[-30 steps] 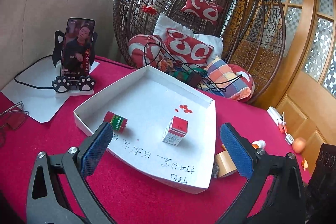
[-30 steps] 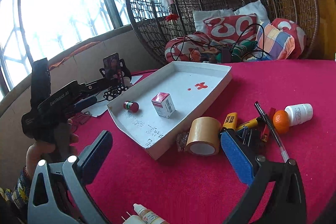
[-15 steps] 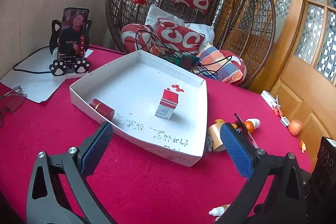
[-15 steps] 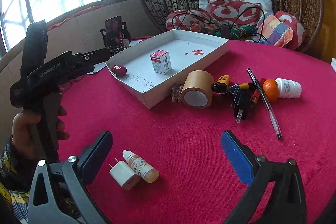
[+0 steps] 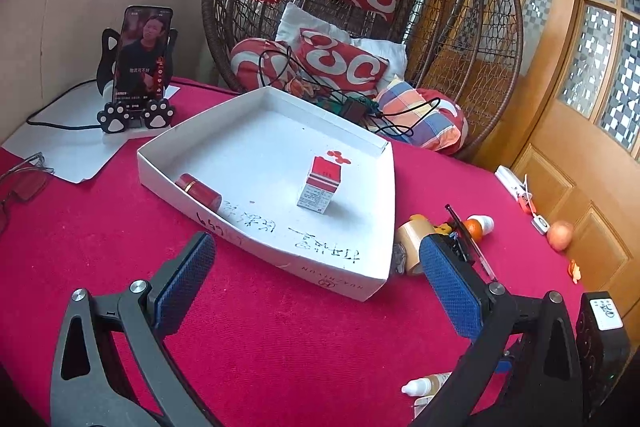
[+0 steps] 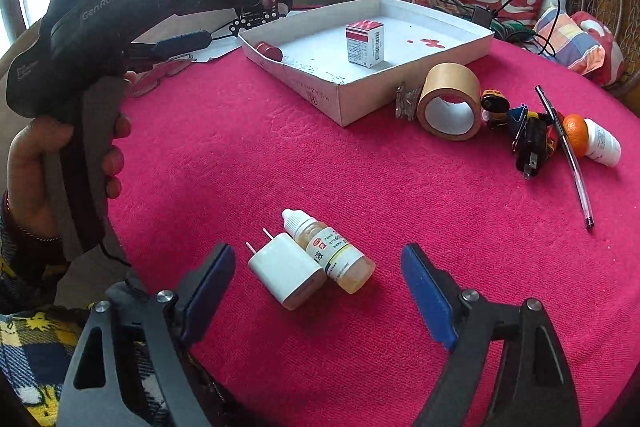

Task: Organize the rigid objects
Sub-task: 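Move the right tool to the white charger plug and grasp it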

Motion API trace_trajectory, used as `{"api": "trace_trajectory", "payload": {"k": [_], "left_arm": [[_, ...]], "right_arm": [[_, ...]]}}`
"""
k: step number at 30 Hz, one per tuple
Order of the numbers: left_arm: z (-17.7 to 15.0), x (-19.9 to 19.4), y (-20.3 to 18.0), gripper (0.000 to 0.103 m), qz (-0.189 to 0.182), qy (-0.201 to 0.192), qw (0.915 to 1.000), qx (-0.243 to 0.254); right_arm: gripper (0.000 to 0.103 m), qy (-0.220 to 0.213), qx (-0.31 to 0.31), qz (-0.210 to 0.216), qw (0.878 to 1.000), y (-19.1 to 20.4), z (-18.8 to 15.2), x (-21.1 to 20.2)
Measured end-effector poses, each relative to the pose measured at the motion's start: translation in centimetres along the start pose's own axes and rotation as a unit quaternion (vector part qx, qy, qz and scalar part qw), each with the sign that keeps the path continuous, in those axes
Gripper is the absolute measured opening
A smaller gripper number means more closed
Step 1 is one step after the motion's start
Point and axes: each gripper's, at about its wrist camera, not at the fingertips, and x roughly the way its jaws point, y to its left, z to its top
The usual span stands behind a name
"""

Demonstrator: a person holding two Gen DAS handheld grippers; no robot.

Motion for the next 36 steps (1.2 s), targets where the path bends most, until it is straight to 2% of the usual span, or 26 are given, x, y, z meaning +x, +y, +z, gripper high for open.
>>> {"api": "trace_trajectory", "payload": {"k": [3, 5, 7, 11, 13, 15, 20, 22, 24, 25, 26, 29, 33, 36], "left_arm": [[-0.3, 0.5, -0.2, 0.103, 0.0, 0.01, 1.0, 0.001], [-0.5, 0.6, -0.4, 0.103, -0.001, 0.013, 0.9999, 0.002], [-0.7, 0.7, -0.5, 0.103, 0.001, 0.014, 0.9999, 0.004], [-0.9, 0.9, -0.7, 0.103, 0.001, 0.02, 0.9998, 0.004], [-1.0, 1.0, -0.9, 0.103, 0.0, 0.023, 0.9997, 0.007], [-1.1, 1.0, -1.1, 0.103, 0.001, 0.025, 0.9996, 0.01], [-1.3, 1.4, -1.8, 0.103, -0.003, 0.032, 0.9993, 0.018], [-1.5, 1.6, -2.3, 0.103, -0.007, 0.038, 0.9989, 0.027], [-1.8, 2.0, -3.0, 0.103, -0.017, 0.049, 0.9978, 0.041], [-1.9, 2.3, -3.6, 0.103, -0.027, 0.058, 0.9966, 0.052], [-2.1, 2.6, -4.2, 0.103, -0.039, 0.065, 0.995, 0.065], [-3.0, 3.6, -6.7, 0.103, -0.086, 0.096, 0.9842, 0.121], [-4.5, 5.5, -10.6, 0.103, -0.169, 0.148, 0.9559, 0.189], [-5.4, 7.1, -13.6, 0.103, -0.188, 0.16, 0.9395, 0.237]], "right_arm": [[0.085, 0.002, -0.013, -0.018, 1.0, 0.2, -0.3, 0.6], [0.08, -0.005, -0.025, -0.037, 0.999, 0.2, -0.3, 0.7], [0.067, -0.012, -0.032, -0.061, 0.998, -0.2, -0.1, 0.7], [0.066, -0.025, -0.005, -0.104, 0.994, -2.9, 0.7, 0.7], [0.066, -0.026, 0.019, -0.102, 0.994, -4.2, 0.8, 0.3], [0.066, -0.029, 0.038, -0.077, 0.996, -4.9, 0.6, -0.2], [0.063, -0.035, 0.042, -0.065, 0.996, -4.4, -0.1, -0.6], [0.048, -0.035, 0.033, -0.056, 0.997, -3.9, 0.1, -0.3], [0.044, -0.036, 0.011, -0.061, 0.997, -3.1, 0.2, 0.0], [0.03, -0.035, 0.003, -0.06, 0.998, -2.9, 0.2, 0.1], [0.026, -0.035, 0.002, -0.058, 0.998, -3.0, 0.1, 0.0], [0.026, -0.047, 0.043, -0.055, 0.996, -5.0, -0.3, -1.3], [0.026, -0.077, 0.123, -0.096, 0.985, -10.2, -1.7, -4.4], [0.026, -0.092, 0.183, -0.105, 0.973, -13.6, -3.1, -5.9]]}}
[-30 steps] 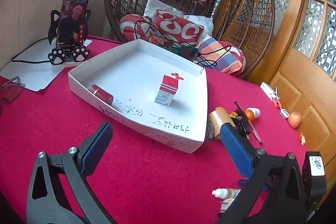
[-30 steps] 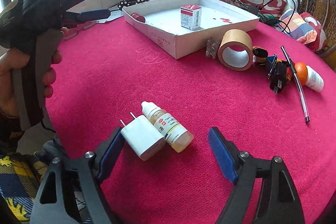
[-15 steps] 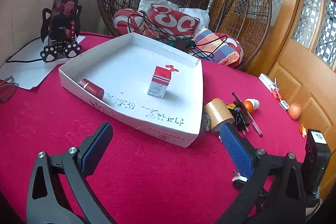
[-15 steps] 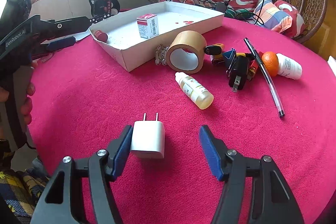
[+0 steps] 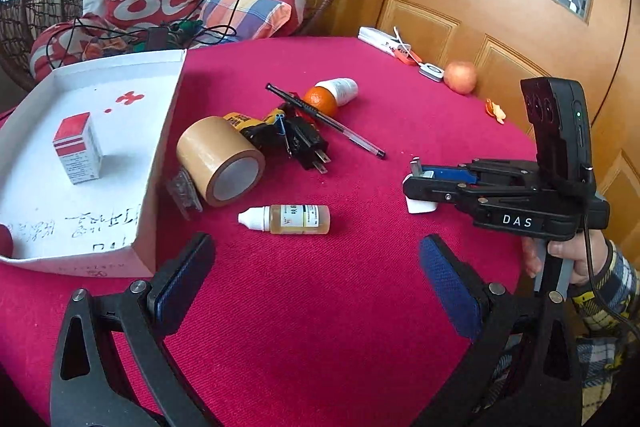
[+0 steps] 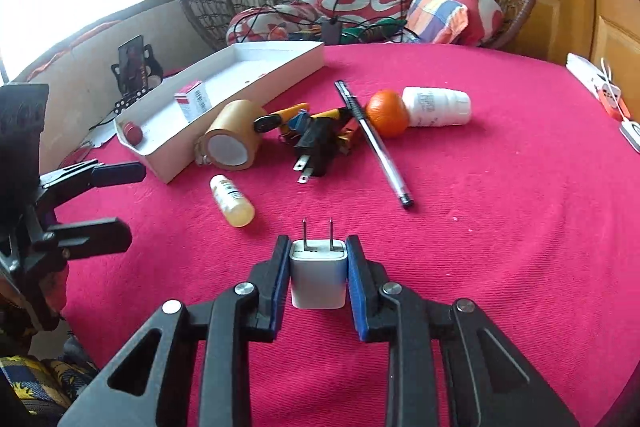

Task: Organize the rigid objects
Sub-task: 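Move the right tool to the white charger plug and grasp it, then grasp the small dropper bottle with the left tool while the right tool holds the charger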

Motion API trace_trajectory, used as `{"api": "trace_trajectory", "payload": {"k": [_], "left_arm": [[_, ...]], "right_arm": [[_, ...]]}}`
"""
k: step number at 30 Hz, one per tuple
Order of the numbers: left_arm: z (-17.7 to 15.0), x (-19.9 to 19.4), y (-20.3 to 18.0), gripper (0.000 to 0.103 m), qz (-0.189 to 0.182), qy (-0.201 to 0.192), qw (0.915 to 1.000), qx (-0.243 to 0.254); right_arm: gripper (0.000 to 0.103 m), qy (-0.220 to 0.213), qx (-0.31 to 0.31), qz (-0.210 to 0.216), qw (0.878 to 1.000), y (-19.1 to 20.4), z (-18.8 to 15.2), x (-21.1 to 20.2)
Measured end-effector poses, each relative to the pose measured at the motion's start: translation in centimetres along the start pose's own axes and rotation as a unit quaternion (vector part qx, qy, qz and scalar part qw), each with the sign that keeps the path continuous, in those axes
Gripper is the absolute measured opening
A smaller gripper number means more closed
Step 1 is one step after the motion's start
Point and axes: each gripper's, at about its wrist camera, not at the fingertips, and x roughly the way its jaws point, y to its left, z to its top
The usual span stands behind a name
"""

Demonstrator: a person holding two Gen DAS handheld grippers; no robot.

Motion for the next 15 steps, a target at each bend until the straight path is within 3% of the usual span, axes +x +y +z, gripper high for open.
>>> {"api": "trace_trajectory", "payload": {"k": [8, 12, 15], "left_arm": [[3.8, 6.6, -3.0, 0.103, -0.004, 0.074, 0.9934, 0.087], [3.5, 7.8, -1.3, 0.103, 0.01, 0.126, 0.9903, 0.059], [2.5, 6.5, -0.4, 0.103, -0.015, 0.138, 0.9897, 0.034]], "right_arm": [[0.027, -0.009, 0.03, 0.024, 0.999, -1.4, -0.6, 0.3], [0.027, -0.01, 0.044, 0.041, 0.998, -2.2, -0.8, 0.1], [0.027, -0.011, 0.058, 0.056, 0.997, -2.7, -1.0, 0.0]]}}
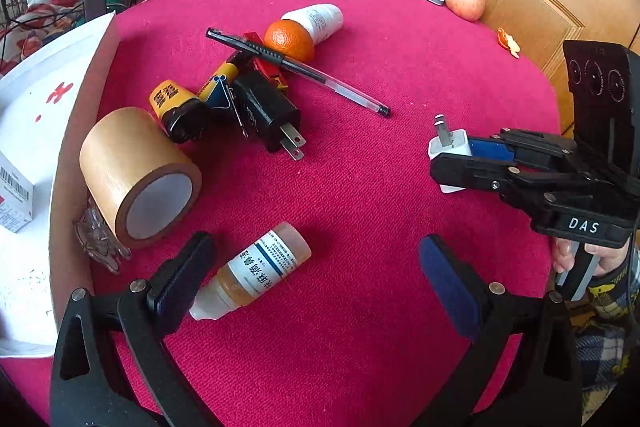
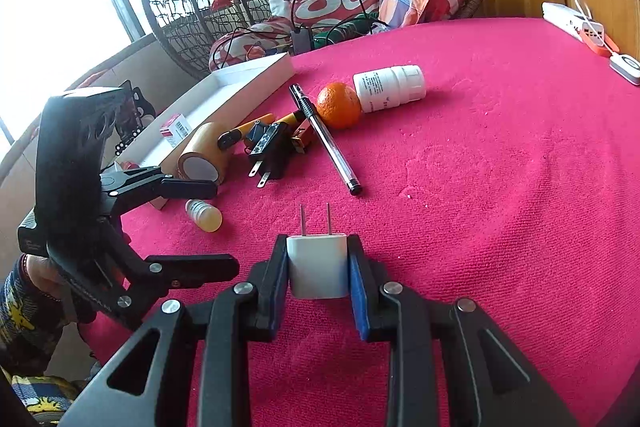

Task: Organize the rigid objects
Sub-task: 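Grasp the small dropper bottle with the left tool while the right tool holds the charger, then lower the dropper bottle into the tray with the left tool while the right releases the charger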

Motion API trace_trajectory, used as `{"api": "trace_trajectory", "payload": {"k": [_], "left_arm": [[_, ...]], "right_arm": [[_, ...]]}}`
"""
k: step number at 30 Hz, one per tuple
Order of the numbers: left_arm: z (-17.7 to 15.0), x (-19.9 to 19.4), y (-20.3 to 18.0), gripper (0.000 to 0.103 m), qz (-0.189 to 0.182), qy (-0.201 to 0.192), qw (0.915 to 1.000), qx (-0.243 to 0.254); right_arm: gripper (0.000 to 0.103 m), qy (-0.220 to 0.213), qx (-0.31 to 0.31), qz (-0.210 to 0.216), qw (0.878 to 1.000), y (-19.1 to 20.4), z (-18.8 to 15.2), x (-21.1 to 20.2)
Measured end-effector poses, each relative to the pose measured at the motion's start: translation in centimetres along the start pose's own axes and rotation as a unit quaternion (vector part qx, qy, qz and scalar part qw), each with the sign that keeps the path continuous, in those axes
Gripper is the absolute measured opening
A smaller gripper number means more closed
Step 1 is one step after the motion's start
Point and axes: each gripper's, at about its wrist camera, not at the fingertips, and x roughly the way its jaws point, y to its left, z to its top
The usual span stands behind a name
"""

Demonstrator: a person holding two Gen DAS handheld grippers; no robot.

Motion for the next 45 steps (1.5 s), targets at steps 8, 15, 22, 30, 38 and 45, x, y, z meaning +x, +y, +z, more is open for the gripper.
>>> {"api": "trace_trajectory", "payload": {"k": [8, 15, 22, 30, 38, 45], "left_arm": [[-2.2, -1.4, 0.5, 0.092, 0.057, -0.008, 0.9983, -0.009], [-2.1, -1.1, -0.7, 0.058, 0.061, -0.012, 0.9968, 0.05], [-3.5, -2.7, -1.7, 0.02, 0.067, -0.028, 0.9962, 0.048], [-2.9, -6.7, -1.3, 0.02, 0.059, -0.105, 0.9927, 0.011], [-3.2, -10.3, 2.6, 0.02, 0.098, -0.153, 0.9817, -0.057], [-3.6, -14.0, 7.3, 0.02, 0.149, -0.194, 0.9619, -0.123]], "right_arm": [[0.027, 0.002, 0.006, 0.011, 1.0, 0.0, -0.2, 0.2], [0.027, 0.001, 0.003, 0.009, 1.0, 0.0, -0.2, 0.1], [0.026, -0.002, -0.005, 0.004, 1.0, 0.3, -0.3, -0.1], [0.026, -0.026, -0.001, 0.012, 1.0, 1.4, 0.8, -1.8], [0.026, -0.035, -0.032, 0.022, 0.999, 4.2, 3.0, -2.3], [0.026, -0.042, -0.066, 0.035, 0.996, 6.9, 5.9, -1.9]]}}
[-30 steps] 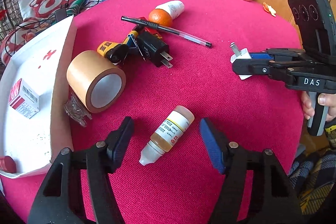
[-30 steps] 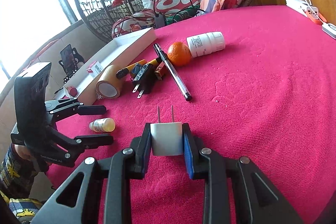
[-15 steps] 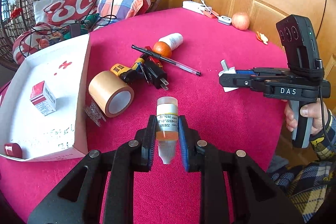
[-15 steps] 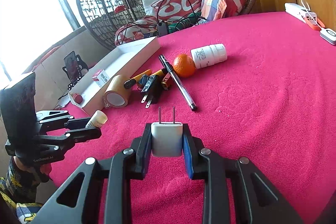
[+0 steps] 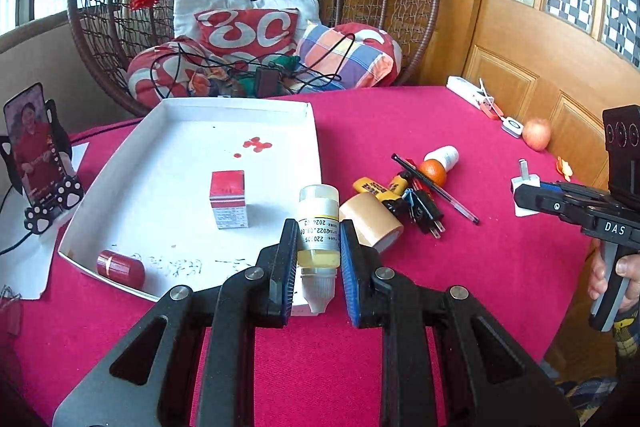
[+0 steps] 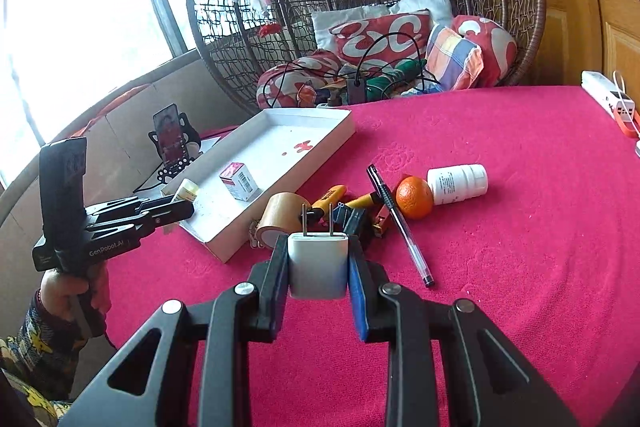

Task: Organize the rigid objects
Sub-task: 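Lower the dropper bottle into the tray with the left tool while the right releases the charger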

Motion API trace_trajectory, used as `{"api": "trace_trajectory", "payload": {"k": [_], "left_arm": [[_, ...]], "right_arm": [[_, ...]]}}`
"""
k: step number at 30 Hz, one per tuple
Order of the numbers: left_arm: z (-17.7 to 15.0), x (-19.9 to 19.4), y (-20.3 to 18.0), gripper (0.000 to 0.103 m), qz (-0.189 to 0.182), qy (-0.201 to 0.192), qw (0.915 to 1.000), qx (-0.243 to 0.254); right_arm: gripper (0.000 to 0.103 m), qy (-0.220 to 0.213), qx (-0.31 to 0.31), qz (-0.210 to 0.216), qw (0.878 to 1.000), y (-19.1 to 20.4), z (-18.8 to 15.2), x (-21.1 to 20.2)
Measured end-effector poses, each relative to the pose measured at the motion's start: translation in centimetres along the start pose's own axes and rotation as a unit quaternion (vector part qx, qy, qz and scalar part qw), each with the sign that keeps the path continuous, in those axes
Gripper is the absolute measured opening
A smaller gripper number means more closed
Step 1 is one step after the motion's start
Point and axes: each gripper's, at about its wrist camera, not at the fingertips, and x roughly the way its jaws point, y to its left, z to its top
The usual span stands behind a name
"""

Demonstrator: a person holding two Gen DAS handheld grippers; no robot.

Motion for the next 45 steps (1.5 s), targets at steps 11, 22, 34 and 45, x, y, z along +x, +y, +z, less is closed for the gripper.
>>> {"api": "trace_trajectory", "payload": {"k": [11, 22, 34, 45], "left_arm": [[3.2, 2.4, 7.6, 0.02, 0.063, -0.032, 0.9928, -0.097], [3.3, 5.7, 10.8, 0.02, 0.119, -0.02, 0.9829, -0.139], [3.3, 6.0, 12.8, 0.02, 0.13, -0.019, 0.9795, -0.153], [3.1, 3.6, 12.9, 0.087, 0.138, -0.046, 0.9694, -0.198]], "right_arm": [[0.026, 0.009, -0.04, 0.03, 0.999, 4.3, 6.3, 4.4], [0.026, 0.072, -0.046, 0.031, 0.996, 9.0, 9.5, 14.5], [0.026, 0.102, -0.058, -0.02, 0.993, 10.0, 9.4, 22.0], [0.069, 0.076, -0.045, -0.036, 0.995, 9.2, 8.9, 20.6]]}}
